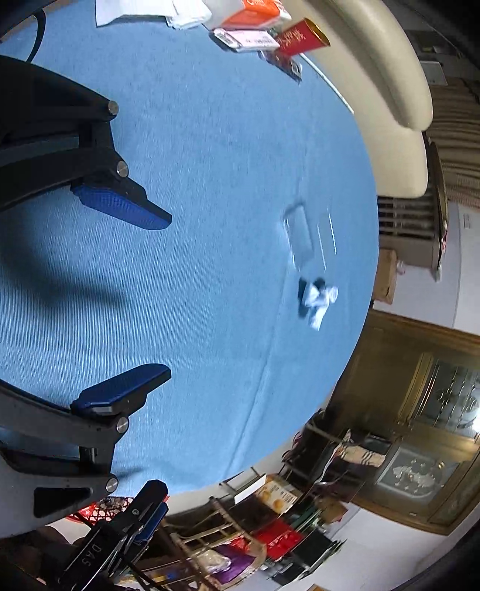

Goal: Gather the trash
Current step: 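Move both open tools back over the table toward the clear container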

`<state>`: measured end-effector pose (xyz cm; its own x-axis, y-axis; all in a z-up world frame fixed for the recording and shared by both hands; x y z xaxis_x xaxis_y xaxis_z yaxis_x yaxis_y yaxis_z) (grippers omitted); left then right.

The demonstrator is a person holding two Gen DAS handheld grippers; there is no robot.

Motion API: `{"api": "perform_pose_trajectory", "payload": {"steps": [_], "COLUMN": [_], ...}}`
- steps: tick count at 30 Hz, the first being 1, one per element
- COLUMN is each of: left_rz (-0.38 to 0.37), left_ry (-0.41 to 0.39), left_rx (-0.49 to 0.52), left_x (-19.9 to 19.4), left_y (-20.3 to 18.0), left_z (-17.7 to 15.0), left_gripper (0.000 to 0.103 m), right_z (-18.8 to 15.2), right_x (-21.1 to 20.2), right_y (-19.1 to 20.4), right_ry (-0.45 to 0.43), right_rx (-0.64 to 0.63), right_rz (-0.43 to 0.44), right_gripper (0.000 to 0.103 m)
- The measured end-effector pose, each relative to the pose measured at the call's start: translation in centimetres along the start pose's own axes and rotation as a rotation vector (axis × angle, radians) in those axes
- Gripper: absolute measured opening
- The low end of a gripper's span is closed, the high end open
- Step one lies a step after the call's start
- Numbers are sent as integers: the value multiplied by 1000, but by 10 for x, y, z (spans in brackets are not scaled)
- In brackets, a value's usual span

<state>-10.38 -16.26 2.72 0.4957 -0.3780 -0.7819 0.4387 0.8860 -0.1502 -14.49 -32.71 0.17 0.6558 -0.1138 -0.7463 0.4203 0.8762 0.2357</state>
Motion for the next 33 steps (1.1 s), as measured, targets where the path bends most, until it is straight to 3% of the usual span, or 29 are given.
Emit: {"api": "perform_pose_trajectory", "payload": {"steps": [14,33], "left_rz": [79,135], "left_ry": [-4,-1], "left_rx": [-52,-90], "left_x": [-1,-2], "left_y": [45,71], "left_z": [-3,-6], "left_gripper": [75,75], "right_z": [8,8], "right_x": [25,37], "right_y": [45,72], "right_ry": [9,24], "right_rx": [-60,-111], "right_rz": [26,66], "right_gripper": [74,75]}}
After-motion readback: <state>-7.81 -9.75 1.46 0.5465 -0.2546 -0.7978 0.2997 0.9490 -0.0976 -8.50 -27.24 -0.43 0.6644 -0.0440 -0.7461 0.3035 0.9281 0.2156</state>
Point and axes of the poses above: each gripper's, at about its wrist camera, not at the fingertips, and x roughly the way its jaws point, y to its left, z to its top, the point moved 4 cm from there along x, roughly the way its jaws point, and after that the axes turned 3 degrees about x, right-handed, at the moved point
